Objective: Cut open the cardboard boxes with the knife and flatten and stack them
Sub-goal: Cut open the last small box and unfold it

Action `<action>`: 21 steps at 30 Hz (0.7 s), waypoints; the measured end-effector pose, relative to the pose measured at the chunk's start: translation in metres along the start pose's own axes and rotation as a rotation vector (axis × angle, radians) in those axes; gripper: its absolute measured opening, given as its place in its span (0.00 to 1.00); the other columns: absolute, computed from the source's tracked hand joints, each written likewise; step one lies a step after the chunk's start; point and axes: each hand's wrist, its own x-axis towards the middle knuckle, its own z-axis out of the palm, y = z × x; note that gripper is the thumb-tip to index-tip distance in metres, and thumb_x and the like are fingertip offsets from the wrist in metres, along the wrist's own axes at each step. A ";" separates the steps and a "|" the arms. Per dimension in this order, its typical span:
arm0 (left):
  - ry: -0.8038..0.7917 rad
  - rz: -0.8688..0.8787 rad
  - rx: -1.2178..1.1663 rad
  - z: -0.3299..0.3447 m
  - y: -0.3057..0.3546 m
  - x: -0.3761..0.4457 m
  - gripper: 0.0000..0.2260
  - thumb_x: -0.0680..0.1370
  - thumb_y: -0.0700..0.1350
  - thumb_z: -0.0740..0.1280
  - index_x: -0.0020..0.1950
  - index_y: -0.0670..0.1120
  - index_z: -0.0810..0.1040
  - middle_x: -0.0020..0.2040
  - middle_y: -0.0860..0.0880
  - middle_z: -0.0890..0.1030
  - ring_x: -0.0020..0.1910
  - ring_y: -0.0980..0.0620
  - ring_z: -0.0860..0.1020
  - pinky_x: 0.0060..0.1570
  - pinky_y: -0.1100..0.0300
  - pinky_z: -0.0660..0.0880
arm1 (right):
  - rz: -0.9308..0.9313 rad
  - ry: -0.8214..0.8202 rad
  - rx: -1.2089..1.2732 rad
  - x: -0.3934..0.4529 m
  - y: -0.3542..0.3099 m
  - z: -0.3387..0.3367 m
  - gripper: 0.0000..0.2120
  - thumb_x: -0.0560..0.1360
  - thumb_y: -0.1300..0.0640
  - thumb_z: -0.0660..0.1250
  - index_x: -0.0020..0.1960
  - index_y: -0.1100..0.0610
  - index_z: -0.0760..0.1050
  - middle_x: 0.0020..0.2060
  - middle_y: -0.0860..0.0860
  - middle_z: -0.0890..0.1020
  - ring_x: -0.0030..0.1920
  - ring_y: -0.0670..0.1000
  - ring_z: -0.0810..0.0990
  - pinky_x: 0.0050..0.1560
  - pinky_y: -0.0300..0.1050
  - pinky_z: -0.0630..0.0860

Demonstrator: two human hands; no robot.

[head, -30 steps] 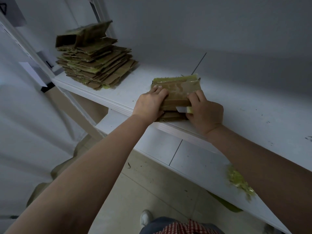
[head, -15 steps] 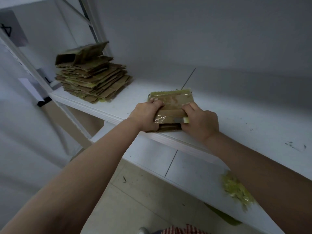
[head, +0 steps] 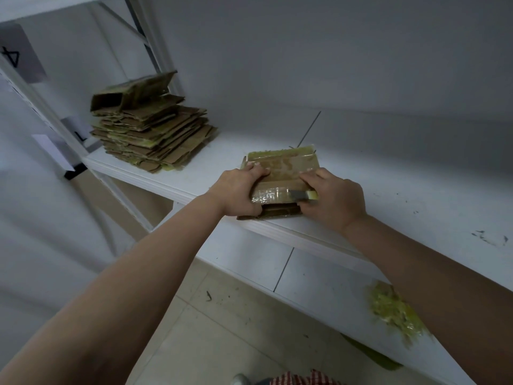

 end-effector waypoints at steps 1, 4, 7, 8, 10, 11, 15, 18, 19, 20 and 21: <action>0.002 0.000 -0.003 0.000 0.000 0.000 0.39 0.68 0.50 0.73 0.76 0.50 0.60 0.76 0.46 0.63 0.71 0.45 0.67 0.63 0.58 0.64 | 0.009 -0.007 0.013 0.000 0.000 -0.001 0.25 0.60 0.52 0.76 0.57 0.53 0.80 0.52 0.48 0.82 0.34 0.58 0.81 0.34 0.43 0.74; -0.005 -0.011 -0.019 -0.001 -0.001 0.000 0.39 0.68 0.53 0.72 0.76 0.51 0.60 0.76 0.46 0.63 0.70 0.44 0.68 0.63 0.58 0.64 | 0.032 -0.071 0.044 0.002 -0.002 -0.006 0.25 0.62 0.51 0.75 0.59 0.52 0.79 0.56 0.48 0.81 0.41 0.58 0.82 0.39 0.45 0.75; -0.044 -0.030 -0.047 -0.004 0.001 0.000 0.41 0.63 0.58 0.64 0.76 0.52 0.61 0.75 0.47 0.65 0.69 0.44 0.68 0.63 0.59 0.65 | 0.047 -0.183 0.044 0.008 0.001 -0.016 0.25 0.65 0.47 0.73 0.61 0.50 0.78 0.58 0.47 0.80 0.49 0.56 0.81 0.46 0.47 0.76; -0.053 -0.036 -0.062 -0.005 0.002 0.001 0.40 0.63 0.58 0.61 0.76 0.53 0.62 0.74 0.47 0.67 0.68 0.44 0.69 0.62 0.59 0.65 | 0.061 -0.199 0.046 0.010 0.002 -0.018 0.24 0.66 0.44 0.71 0.60 0.50 0.78 0.56 0.47 0.81 0.49 0.55 0.81 0.47 0.48 0.76; -0.046 -0.059 -0.149 -0.007 -0.002 0.003 0.35 0.66 0.57 0.57 0.74 0.55 0.65 0.72 0.46 0.70 0.66 0.44 0.71 0.60 0.58 0.66 | 0.127 -0.173 0.085 0.014 0.004 -0.021 0.24 0.67 0.37 0.61 0.54 0.51 0.82 0.46 0.50 0.83 0.44 0.55 0.80 0.43 0.47 0.75; -0.035 -0.066 -0.201 -0.008 -0.007 0.004 0.33 0.67 0.57 0.56 0.73 0.56 0.68 0.71 0.47 0.72 0.67 0.44 0.71 0.61 0.57 0.67 | 0.153 -0.165 0.112 0.017 0.004 -0.022 0.25 0.67 0.36 0.58 0.50 0.52 0.83 0.39 0.51 0.82 0.40 0.55 0.79 0.39 0.46 0.74; -0.006 -0.081 -0.331 -0.010 -0.028 -0.002 0.32 0.67 0.65 0.54 0.69 0.58 0.72 0.69 0.50 0.74 0.67 0.48 0.72 0.64 0.55 0.68 | 0.186 -0.214 0.243 0.027 0.005 -0.024 0.18 0.72 0.39 0.64 0.45 0.52 0.83 0.32 0.52 0.79 0.37 0.54 0.77 0.35 0.44 0.69; 0.024 -0.115 -0.550 -0.008 -0.027 -0.007 0.29 0.72 0.67 0.58 0.69 0.53 0.73 0.65 0.50 0.77 0.64 0.50 0.74 0.65 0.53 0.70 | 0.267 -0.117 0.359 0.022 0.009 -0.020 0.16 0.72 0.40 0.67 0.47 0.51 0.82 0.33 0.50 0.81 0.37 0.52 0.77 0.34 0.43 0.68; 0.048 -0.124 -0.630 -0.005 -0.025 -0.007 0.29 0.73 0.66 0.58 0.68 0.52 0.73 0.64 0.51 0.77 0.63 0.51 0.74 0.64 0.53 0.70 | 0.294 -0.077 0.377 0.021 0.008 -0.018 0.16 0.71 0.39 0.68 0.49 0.51 0.81 0.35 0.48 0.81 0.38 0.50 0.78 0.35 0.42 0.68; 0.080 -0.139 -0.664 -0.002 -0.024 -0.005 0.29 0.74 0.66 0.59 0.68 0.50 0.72 0.62 0.51 0.77 0.61 0.51 0.74 0.62 0.55 0.71 | 0.330 -0.046 0.393 0.021 0.008 -0.016 0.18 0.71 0.39 0.69 0.52 0.51 0.79 0.38 0.46 0.81 0.40 0.49 0.78 0.37 0.42 0.69; 0.116 -0.153 -0.665 0.001 -0.022 -0.003 0.27 0.75 0.65 0.59 0.67 0.50 0.71 0.60 0.51 0.77 0.59 0.50 0.75 0.58 0.55 0.71 | 0.365 -0.024 0.407 0.022 0.007 -0.016 0.21 0.70 0.39 0.70 0.56 0.51 0.76 0.41 0.45 0.80 0.42 0.49 0.78 0.39 0.43 0.72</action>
